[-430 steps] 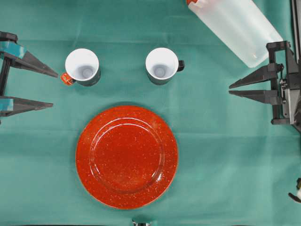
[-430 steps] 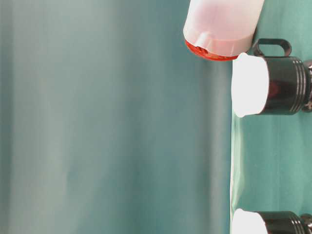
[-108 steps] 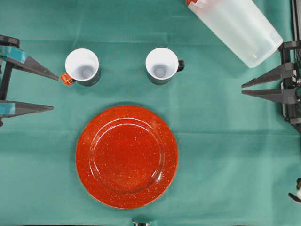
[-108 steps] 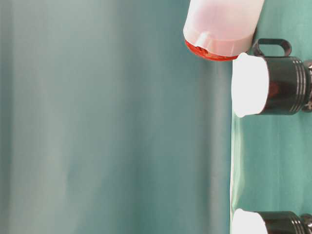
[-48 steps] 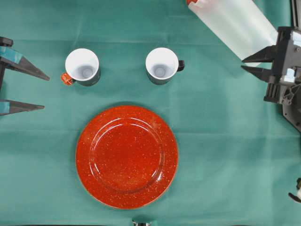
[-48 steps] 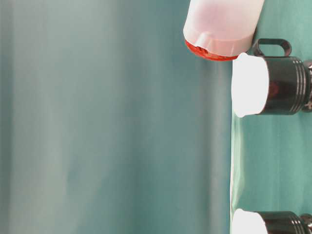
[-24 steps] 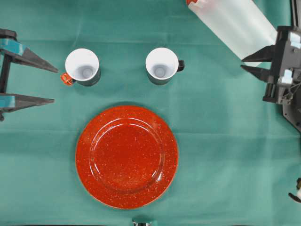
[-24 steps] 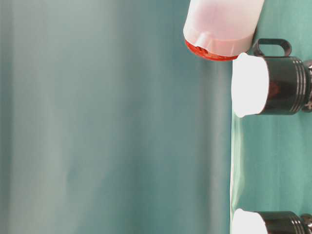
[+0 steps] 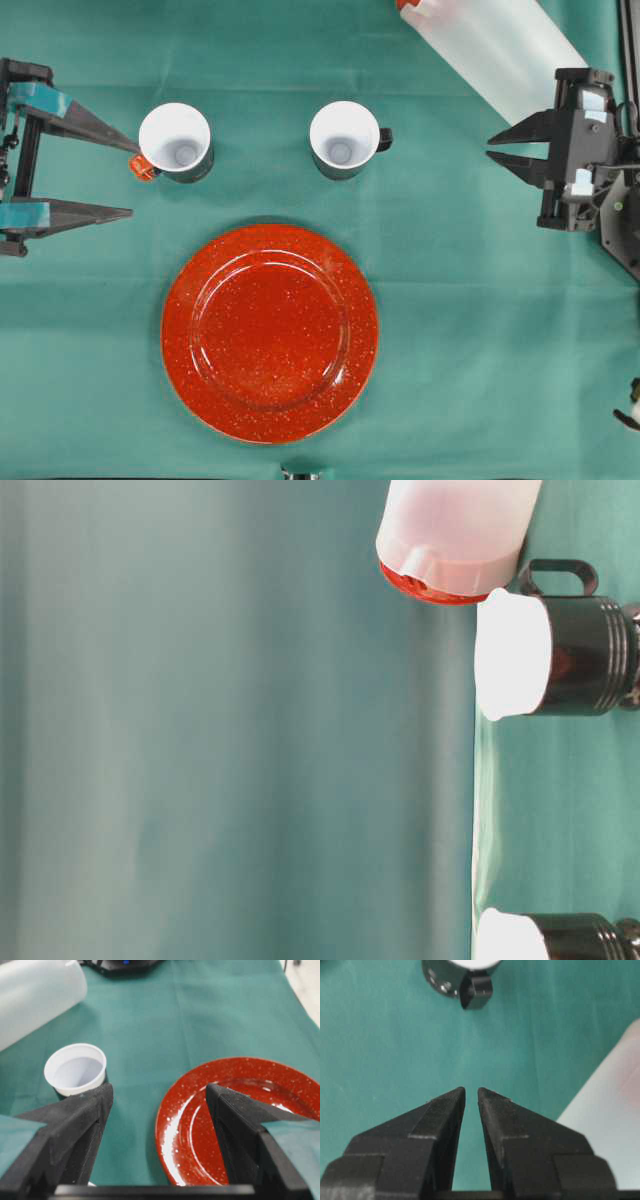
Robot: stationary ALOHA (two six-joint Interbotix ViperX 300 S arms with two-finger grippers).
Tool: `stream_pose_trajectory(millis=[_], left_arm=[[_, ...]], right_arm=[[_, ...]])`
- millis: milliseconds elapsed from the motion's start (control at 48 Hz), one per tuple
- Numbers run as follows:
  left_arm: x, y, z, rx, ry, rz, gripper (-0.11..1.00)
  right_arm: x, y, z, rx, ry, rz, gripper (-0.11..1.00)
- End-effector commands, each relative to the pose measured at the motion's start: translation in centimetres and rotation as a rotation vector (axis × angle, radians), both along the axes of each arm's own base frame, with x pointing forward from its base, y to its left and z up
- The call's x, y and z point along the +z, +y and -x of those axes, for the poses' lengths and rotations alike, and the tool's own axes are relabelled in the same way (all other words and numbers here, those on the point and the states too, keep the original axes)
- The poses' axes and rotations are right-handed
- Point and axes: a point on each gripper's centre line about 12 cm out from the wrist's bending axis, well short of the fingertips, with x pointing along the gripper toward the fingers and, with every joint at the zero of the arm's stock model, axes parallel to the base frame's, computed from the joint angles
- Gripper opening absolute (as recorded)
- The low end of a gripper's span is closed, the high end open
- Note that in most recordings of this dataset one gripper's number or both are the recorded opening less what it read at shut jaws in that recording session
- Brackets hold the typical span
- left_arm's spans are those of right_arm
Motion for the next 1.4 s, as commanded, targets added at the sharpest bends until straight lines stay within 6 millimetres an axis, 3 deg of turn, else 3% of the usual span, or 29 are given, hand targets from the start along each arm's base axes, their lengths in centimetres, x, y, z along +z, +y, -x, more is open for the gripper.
stream_pose_trajectory(millis=[0, 438, 792, 1209, 1376], left_arm=[[1.2, -0.1, -0.4, -0.003, -0.034, 0.004, 0.73], [1.1, -0.1, -0.4, -0.002, -0.032, 0.005, 0.73], [1.4, 0.0, -0.2, 0.0, -0.048, 0.002, 0.73], [2.4, 0.2, -0.4, -0.006, -0.145, -0.093, 0.73], [4.0, -0.1, -0.1, -0.017, -0.244, -0.096, 0.73]], right_arm=[[0.8, 0.0, -0.3, -0.015, -0.008, -0.008, 0.23], [-0.3, -0.9, 1.7, -0.15, 0.168, -0.011, 0.23], [-0.8, -1.5, 4.7, -0.283, 0.35, -0.017, 0.23], [1.0, -1.2, 8.4, -0.378, 0.394, -0.111, 0.23], [2.0, -1.1, 9.4, -0.387, 0.364, -0.154, 0.23]])
